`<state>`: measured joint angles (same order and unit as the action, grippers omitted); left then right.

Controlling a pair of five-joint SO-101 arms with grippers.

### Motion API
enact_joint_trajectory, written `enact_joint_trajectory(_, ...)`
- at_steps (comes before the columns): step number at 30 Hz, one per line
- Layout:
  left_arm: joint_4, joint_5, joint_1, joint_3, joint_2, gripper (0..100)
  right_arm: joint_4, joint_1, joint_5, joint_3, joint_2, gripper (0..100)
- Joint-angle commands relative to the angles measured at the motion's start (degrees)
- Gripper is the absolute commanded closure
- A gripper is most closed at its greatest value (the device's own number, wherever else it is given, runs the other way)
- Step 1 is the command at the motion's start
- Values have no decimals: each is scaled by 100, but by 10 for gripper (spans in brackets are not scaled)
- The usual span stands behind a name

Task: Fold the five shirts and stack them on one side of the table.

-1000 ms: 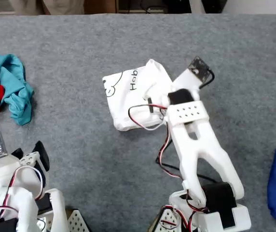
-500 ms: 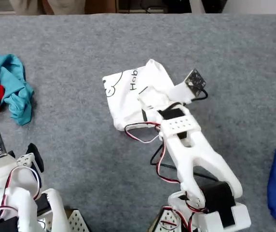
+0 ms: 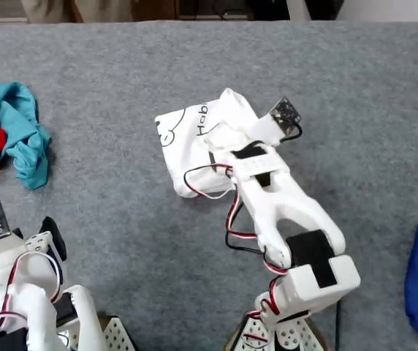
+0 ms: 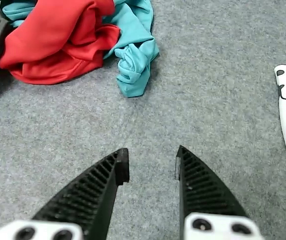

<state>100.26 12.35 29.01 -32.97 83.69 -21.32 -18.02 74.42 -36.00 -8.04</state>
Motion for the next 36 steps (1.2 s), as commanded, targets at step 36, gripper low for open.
enact_joint_trajectory(36,44,53,44,35,-22,831,-1380,3785,-2409,101,2378,993)
